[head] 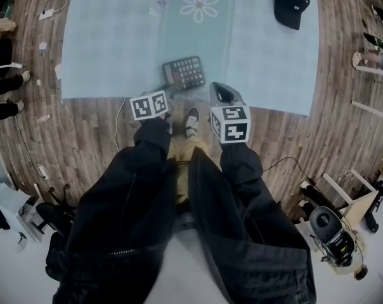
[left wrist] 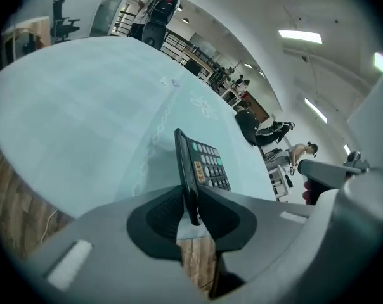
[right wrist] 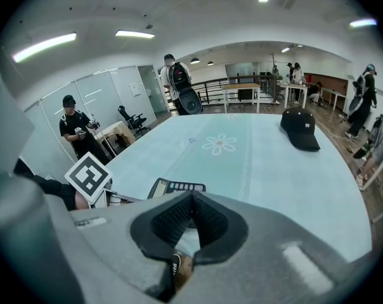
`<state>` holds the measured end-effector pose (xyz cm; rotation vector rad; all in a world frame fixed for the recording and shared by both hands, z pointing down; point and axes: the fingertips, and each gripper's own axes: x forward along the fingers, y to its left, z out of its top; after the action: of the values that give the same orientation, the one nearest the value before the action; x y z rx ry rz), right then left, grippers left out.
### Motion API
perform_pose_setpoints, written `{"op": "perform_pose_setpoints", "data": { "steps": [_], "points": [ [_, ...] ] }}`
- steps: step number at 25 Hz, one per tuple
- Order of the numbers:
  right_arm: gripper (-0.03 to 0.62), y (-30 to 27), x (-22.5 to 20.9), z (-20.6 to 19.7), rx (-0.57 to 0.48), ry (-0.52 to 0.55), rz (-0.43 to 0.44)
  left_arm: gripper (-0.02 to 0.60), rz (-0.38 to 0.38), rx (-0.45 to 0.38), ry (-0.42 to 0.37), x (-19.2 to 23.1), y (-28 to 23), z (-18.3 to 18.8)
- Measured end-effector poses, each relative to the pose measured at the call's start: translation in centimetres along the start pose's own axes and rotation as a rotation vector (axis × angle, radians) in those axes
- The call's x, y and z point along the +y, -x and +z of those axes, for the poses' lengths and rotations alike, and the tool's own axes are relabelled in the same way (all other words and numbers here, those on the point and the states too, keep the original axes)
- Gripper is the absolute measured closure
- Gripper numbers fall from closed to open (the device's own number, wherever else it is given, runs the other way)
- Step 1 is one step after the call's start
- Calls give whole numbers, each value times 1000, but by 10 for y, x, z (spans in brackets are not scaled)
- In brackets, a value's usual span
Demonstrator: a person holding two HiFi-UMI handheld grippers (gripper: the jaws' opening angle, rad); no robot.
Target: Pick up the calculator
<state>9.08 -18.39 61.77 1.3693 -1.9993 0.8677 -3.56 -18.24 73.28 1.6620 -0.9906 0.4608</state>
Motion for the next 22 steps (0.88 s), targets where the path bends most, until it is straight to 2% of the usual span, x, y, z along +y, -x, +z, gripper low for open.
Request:
{"op": "perform_pose_setpoints", "data": {
  "steps": [3,9,14,19,22],
  "points": [
    [592,5,2,0,-7,4,-3,535,-42,-26,30,-6,5,5],
    [592,24,9,8,-48,16,-8,541,-29,-49,-74,-26,18,13],
    [592,40,11,11,-75,14,-15,541,-25,-95,-105,-36,35,22],
    [592,58,10,24,-129,17,-32,541,2,-188,-156,-51,63,52],
    [592,76,12,45,-204,27,-52,542,-25,-270,-192,-74,85,79]
  ]
}}
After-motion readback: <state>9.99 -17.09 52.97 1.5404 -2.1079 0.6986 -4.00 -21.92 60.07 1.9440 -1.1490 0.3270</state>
